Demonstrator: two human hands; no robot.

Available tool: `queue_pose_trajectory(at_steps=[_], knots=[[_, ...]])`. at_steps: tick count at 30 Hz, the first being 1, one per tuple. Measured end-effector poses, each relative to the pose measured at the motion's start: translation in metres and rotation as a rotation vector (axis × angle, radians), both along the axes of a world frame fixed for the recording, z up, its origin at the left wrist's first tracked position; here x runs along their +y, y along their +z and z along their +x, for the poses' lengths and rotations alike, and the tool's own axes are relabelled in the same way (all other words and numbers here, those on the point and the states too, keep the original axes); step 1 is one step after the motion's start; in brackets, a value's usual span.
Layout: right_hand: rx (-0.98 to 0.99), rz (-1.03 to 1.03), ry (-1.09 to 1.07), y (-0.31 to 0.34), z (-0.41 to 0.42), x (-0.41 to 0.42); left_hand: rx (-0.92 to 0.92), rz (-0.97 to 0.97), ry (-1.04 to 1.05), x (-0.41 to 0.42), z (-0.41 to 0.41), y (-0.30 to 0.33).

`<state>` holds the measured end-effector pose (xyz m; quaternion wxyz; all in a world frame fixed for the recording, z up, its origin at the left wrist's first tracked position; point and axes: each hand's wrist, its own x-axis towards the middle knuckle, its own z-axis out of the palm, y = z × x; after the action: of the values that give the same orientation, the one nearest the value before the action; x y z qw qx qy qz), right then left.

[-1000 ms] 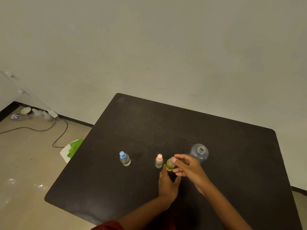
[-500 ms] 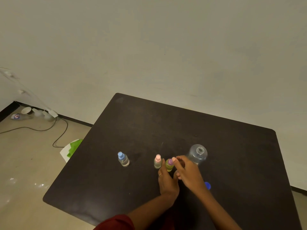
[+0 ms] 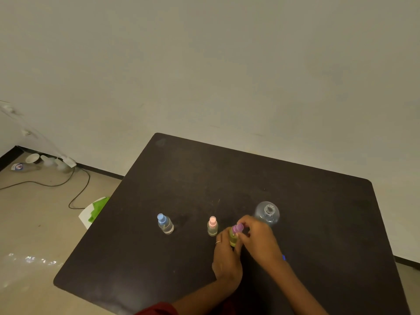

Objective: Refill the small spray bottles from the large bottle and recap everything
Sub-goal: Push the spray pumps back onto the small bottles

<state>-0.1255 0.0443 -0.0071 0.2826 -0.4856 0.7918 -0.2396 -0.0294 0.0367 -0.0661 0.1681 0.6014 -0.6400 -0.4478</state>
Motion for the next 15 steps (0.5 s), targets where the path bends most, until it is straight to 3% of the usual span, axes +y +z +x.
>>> queue_pose_trajectory(at_steps=[5,10,15], knots=[[-0.132,-0.006,0.062,0.046,-0.015,0.003,0.031,-0.133,-0.242,-0.009,0.022,0.041],[-0.24,-0.147,0.106,0.102,-0.023,0.005,0.011,-0.333,-0.385,-0.031,0.041,0.097],[-0.344,-0.285,0.184,0.154,-0.014,0.006,0.289,-0.334,-0.501,-0.051,0.059,0.144]])
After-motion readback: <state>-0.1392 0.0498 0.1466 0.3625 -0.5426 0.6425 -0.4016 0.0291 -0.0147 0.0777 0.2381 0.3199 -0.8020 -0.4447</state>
